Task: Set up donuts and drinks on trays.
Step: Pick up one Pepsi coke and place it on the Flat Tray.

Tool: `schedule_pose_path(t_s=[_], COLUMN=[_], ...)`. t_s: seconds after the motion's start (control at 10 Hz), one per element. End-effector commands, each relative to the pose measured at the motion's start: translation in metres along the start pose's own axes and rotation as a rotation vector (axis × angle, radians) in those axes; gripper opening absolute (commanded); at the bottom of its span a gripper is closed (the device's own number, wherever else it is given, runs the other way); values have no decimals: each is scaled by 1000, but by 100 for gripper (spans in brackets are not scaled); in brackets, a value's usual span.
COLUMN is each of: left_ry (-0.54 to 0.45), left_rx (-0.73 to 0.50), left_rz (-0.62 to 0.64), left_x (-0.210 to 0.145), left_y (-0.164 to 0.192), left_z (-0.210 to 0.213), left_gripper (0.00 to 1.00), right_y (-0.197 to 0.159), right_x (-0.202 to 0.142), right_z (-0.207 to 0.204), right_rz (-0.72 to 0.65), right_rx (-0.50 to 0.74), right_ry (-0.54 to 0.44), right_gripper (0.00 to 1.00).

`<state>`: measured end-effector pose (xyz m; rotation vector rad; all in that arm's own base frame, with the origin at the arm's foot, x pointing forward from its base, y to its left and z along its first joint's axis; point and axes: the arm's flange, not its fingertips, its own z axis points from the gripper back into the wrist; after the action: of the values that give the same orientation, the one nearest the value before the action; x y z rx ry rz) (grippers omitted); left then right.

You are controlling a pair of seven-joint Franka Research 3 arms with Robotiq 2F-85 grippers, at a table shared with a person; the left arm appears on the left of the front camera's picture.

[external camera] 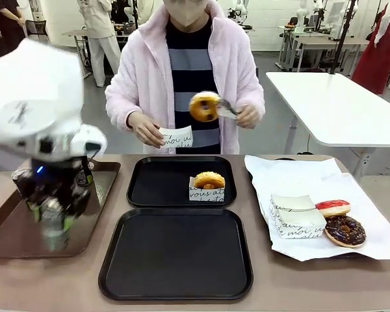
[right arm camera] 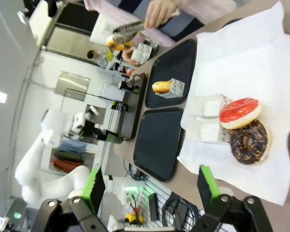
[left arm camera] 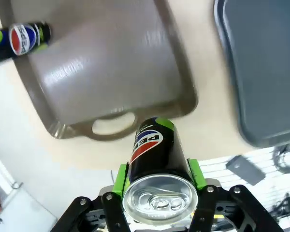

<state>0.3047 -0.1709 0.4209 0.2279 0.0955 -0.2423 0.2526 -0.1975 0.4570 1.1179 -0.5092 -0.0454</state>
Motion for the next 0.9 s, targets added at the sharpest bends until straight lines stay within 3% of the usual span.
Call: schedule_pose_path(t_s=[0.0,0.4,0.8], left_ry=[-94,-132,-166], left_rx=[-1,-34,-68], left_rz=[-19,8,29], left_x=[-4,-13,6], left_y=[0,7,6], left_z=[9,19,51], left_gripper=[58,58,58], right_y=[0,0,0], right_x=[0,0,0], right_z=[2,2,2], right_rz=[2,2,2], right_rx=[9,9,9], right_ry=[3,3,3], right_gripper=[100,100,100])
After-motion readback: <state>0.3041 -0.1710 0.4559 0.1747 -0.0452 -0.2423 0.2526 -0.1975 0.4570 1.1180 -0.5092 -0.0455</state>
